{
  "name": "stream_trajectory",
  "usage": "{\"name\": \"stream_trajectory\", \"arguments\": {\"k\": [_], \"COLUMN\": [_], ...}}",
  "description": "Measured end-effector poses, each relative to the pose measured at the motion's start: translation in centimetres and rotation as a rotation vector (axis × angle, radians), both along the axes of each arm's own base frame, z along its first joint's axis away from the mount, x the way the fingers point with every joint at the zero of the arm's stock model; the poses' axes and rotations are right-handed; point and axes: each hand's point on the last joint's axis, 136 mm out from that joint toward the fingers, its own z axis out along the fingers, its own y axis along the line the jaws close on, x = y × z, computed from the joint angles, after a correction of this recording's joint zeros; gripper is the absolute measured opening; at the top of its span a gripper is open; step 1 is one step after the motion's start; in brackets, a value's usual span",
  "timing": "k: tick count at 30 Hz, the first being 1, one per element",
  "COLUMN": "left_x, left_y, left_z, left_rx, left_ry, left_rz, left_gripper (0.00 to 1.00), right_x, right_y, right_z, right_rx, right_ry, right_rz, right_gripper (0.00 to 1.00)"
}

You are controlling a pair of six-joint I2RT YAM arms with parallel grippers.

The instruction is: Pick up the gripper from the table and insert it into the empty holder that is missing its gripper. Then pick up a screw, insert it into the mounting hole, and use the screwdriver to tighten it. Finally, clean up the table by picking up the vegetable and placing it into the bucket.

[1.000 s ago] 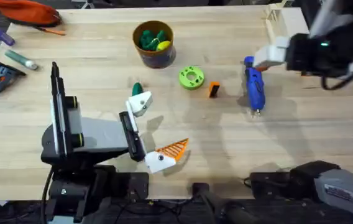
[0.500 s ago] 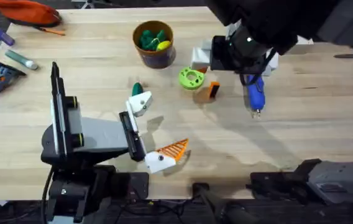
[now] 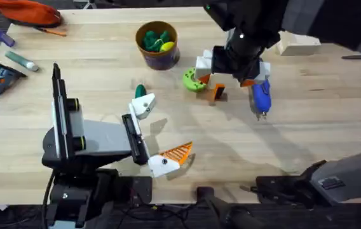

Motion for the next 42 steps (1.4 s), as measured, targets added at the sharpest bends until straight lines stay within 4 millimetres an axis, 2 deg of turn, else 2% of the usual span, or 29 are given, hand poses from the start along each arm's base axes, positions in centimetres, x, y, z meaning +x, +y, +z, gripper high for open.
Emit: {"name": "stream_trajectory", "arguments": {"k": [5, 12, 19, 22, 24, 30, 36, 42], "left_x": [0.0, 0.0, 0.0, 0.0, 0.0, 0.0, 0.0, 0.0], "left_y": [0.0, 0.0, 0.0, 0.0, 0.0, 0.0, 0.0, 0.0], "left_z": [0.0, 0.0, 0.0, 0.0, 0.0, 0.0, 0.0, 0.0], "left_rx": [0.000, 0.000, 0.000, 0.000, 0.000, 0.000, 0.000, 0.000], "left_ry": [0.000, 0.000, 0.000, 0.000, 0.000, 0.000, 0.000, 0.000], "left_rz": [0.000, 0.000, 0.000, 0.000, 0.000, 0.000, 0.000, 0.000], "left_gripper": [0.985, 0.985, 0.987, 0.985, 0.985, 0.985, 0.986, 0.986], "right_x": [-0.1, -0.1, 0.3, 0.0, 0.0, -0.5, -0.5, -0.4], "right_y": [0.2, 0.2, 0.5, 1.1, 1.2, 0.9, 0.3, 0.2], "right_z": [-0.7, -2.4, -2.7, -3.8, -3.8, -3.8, -3.8, -3.8], "right_rx": [-0.004, -0.031, -0.024, 0.029, 0.033, 0.025, 0.003, -0.001], "right_ry": [0.026, 0.071, 0.060, 0.080, 0.081, 0.105, 0.107, 0.103], "right_rz": [0.024, 0.034, 0.039, 0.037, 0.037, 0.040, 0.034, 0.034], "right_gripper": [0.984, 0.926, 0.850, 0.794, 0.778, 0.625, 0.589, 0.493]}}
